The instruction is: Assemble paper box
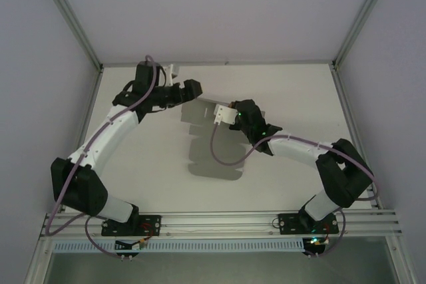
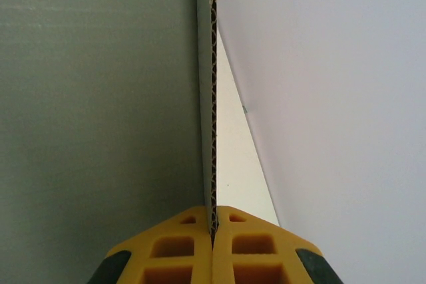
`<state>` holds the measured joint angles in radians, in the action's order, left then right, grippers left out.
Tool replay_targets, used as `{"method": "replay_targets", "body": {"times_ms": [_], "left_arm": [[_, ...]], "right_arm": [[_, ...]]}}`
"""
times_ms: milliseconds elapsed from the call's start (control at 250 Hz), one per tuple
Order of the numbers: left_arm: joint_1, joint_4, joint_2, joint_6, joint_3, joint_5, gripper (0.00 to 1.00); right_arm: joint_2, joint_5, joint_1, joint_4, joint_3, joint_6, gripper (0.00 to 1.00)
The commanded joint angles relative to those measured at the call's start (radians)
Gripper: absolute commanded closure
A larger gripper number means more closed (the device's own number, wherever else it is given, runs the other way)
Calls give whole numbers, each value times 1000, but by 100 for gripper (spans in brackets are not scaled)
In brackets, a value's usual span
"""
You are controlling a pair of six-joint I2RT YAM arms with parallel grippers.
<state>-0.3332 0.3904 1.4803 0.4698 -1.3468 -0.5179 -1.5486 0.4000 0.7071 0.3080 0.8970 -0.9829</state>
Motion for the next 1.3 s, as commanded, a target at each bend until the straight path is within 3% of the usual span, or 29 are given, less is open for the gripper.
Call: {"method": "replay_targets", "body": {"times_ms": [0,204,455,555,711,978,1098,1298], "left_arm": [[-16,33,44,-17,-55,-56,15],[-20,19,104,-35,-84,-94,28],[-21,131,118,-111,-152,35,28],[-22,124,138,-112,-164,-1,29],[-33,70,174,-96,-138,-91,34],[-67,-53,172,-32,-8,-143,55],[-85,-103,154,6,51,-141,58],[-91,-261,171,85,75,-166,65]], "right_arm": [[31,-18,5,-76,44,57,100],[28,-24,7,-121,63,77,100],[18,-12,6,-122,62,66,100],[14,-18,6,-107,64,78,100],[10,-18,8,-106,81,111,100],[2,-13,7,-72,90,195,100],[-8,13,7,-30,88,218,100],[-2,-65,11,-12,68,284,100]]}}
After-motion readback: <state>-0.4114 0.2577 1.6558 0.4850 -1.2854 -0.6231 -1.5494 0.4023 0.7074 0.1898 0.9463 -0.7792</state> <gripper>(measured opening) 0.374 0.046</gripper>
